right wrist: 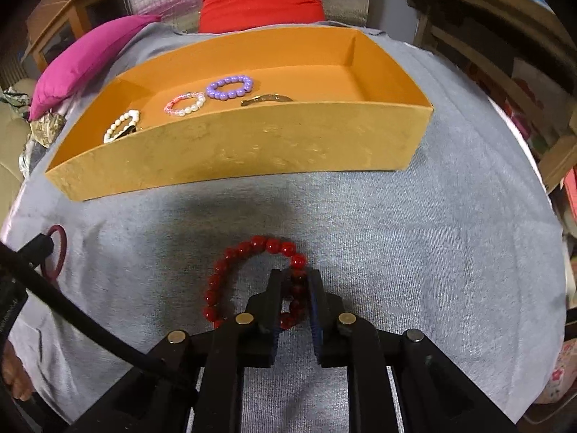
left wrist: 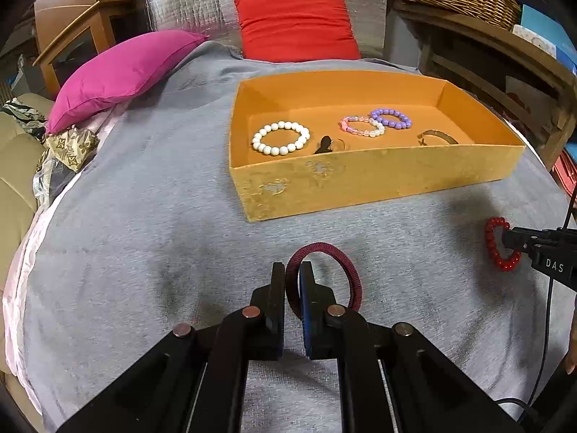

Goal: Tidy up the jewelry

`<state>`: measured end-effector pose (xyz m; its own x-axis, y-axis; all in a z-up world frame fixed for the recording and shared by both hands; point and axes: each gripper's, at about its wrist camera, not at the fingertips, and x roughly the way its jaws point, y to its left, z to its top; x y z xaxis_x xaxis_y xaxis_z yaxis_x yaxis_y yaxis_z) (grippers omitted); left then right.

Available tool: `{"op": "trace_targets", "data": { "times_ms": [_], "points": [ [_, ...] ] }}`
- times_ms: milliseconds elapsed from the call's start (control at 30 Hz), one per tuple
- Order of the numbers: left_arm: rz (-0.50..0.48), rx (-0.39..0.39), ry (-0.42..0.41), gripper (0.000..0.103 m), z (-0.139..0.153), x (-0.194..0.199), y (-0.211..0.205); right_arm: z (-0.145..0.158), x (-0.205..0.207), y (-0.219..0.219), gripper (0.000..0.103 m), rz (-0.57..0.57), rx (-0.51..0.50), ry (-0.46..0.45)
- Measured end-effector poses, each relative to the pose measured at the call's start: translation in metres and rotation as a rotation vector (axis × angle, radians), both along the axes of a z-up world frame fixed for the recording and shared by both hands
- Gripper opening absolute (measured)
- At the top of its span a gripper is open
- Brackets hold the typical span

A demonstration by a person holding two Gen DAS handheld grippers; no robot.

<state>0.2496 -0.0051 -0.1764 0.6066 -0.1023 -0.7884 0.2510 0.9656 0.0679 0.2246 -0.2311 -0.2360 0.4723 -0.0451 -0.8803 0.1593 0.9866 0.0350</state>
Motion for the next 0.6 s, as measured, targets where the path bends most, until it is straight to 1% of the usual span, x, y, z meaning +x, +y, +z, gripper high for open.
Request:
{"op": "trace_targets", "data": {
  "times_ms": [67,167,267,600],
  "points": [
    [0.002,0.001,-0.001,0.008,0.000,0.000,0.002,0.001,0.001,0.001,0.012,-0.005,0.010,-0.005],
    [0.006,-0.001,0.000,0.008,0.000,0.000,0.004,0.003,0.003,0.004,0.011,-0.011,0.042,-0.019],
    [0.010,-0.002,-0.003,0.008,0.001,0.000,0.005,0.006,0.003,0.011,0.011,-0.001,0.052,-0.039],
    [0.019,-0.006,-0.006,0.008,0.002,0.000,0.008,0.029,-0.002,0.030,0.011,0.036,0.099,-0.155]
  ]
}}
